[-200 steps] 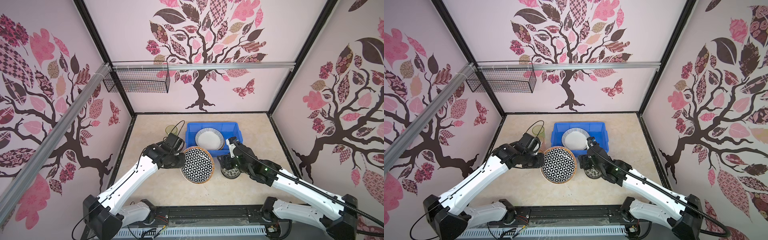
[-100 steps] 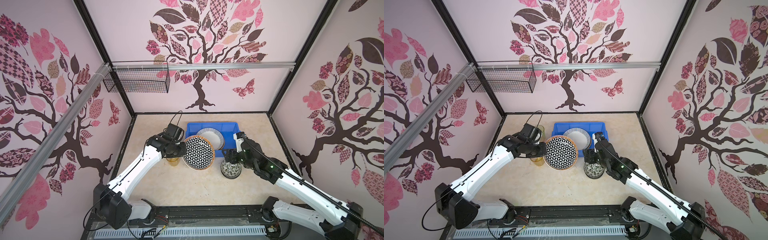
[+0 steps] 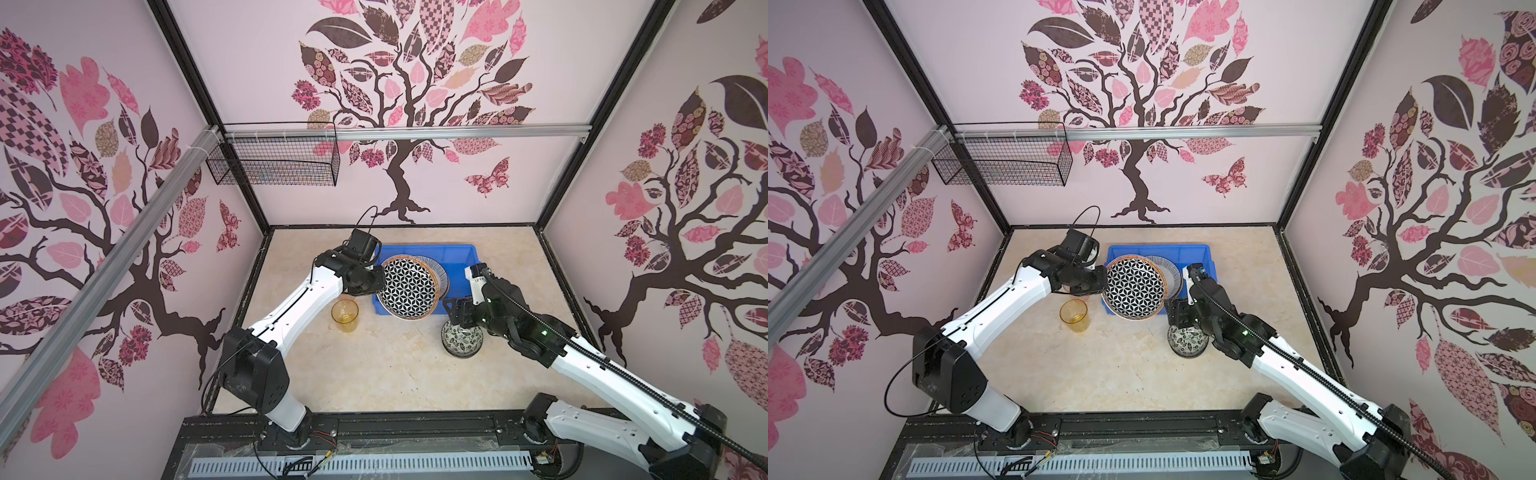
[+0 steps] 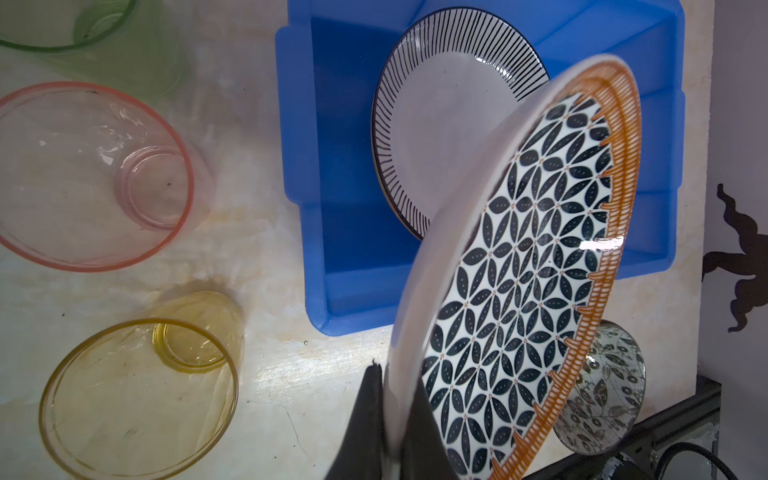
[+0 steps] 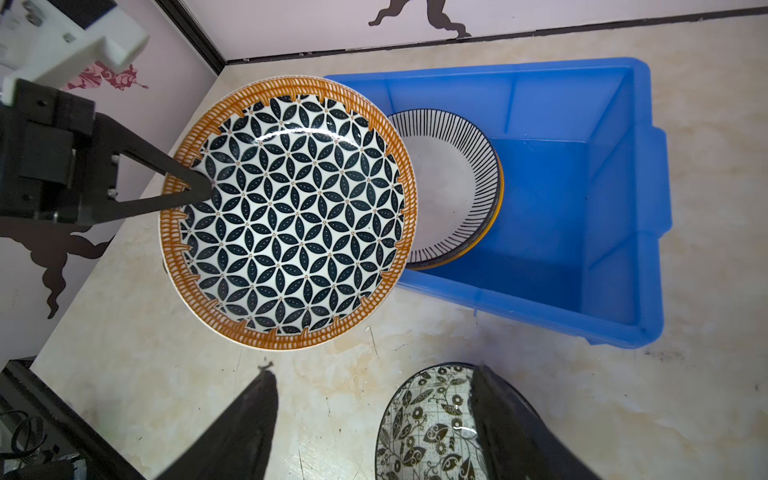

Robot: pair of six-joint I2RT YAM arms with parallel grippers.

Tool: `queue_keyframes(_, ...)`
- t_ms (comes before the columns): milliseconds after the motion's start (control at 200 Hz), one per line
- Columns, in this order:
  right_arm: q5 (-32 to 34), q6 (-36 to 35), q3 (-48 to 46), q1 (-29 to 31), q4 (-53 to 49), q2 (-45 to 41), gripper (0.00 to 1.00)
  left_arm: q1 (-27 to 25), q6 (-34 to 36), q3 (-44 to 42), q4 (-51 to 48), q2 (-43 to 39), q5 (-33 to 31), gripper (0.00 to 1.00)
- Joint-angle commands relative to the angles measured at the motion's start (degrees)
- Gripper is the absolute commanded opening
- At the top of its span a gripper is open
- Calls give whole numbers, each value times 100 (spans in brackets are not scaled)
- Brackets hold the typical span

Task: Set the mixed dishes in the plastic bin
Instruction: 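Lift and carry the orange-rimmed plate over the blue bin with the left gripper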

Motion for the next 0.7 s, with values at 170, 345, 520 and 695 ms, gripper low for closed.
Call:
queue_keyframes(170,-90,-29,191,-84,-20,105,76,46,129,1040,483,355,95,0)
queue_keyframes(345,-316,72,70,-158,140,121,76,59,218,1389,425,722,-45,0)
queue_keyframes(520,-459,99,83,-318,167,131,76,63,271,1779,372,1094,-66,0)
queue_keyframes(695,-541,57,96,-424,193,196,76,63,329,2133,344,1363,-92,0)
